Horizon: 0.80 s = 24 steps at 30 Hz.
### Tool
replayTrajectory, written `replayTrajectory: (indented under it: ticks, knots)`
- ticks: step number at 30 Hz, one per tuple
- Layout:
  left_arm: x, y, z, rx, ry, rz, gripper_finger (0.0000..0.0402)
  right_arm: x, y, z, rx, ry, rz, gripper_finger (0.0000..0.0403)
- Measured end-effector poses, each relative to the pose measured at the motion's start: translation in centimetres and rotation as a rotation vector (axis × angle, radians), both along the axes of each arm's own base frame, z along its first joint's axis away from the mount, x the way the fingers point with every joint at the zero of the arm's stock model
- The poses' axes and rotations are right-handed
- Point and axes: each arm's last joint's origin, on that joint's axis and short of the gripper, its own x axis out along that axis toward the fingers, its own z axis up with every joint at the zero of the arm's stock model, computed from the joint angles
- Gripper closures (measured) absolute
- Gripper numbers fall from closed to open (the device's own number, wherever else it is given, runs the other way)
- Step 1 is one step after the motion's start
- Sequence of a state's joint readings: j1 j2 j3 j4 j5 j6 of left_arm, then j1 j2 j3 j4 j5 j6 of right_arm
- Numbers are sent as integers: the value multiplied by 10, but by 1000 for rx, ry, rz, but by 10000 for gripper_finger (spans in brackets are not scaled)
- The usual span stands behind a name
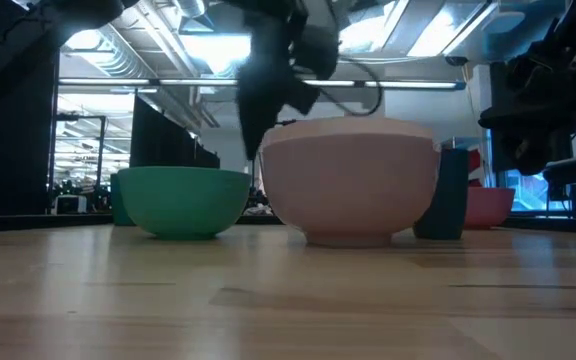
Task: Nest bowls inside each other
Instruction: Stack the green bowl on top of the light orange bowl
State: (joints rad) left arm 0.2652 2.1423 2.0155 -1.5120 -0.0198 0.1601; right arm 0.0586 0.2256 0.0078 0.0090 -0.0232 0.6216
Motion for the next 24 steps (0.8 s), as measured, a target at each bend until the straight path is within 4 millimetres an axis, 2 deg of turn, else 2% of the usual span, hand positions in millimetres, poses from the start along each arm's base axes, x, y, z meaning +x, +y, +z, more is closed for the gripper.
replayTrajectory:
  ticks: [5,8,13,21,23,24]
  knots:
    - [-29,1,-5,-48,30,-117,236,0,0,0,4,2,16,391]
    - [-39,-2,-11,-40,-4,-175,236,0,1,0,2,5,17,391]
    - [-43,-1,-27,-25,-52,-199,236,0,0,-1,0,7,12,391]
    - [-51,-1,-69,-30,-38,-195,236,1,0,-2,9,28,1,391]
    - [-56,-1,-80,-33,-24,-143,252,1,0,-2,7,28,-10,391]
    - [-58,-1,-83,-38,-15,-116,272,1,0,-2,7,28,-13,391]
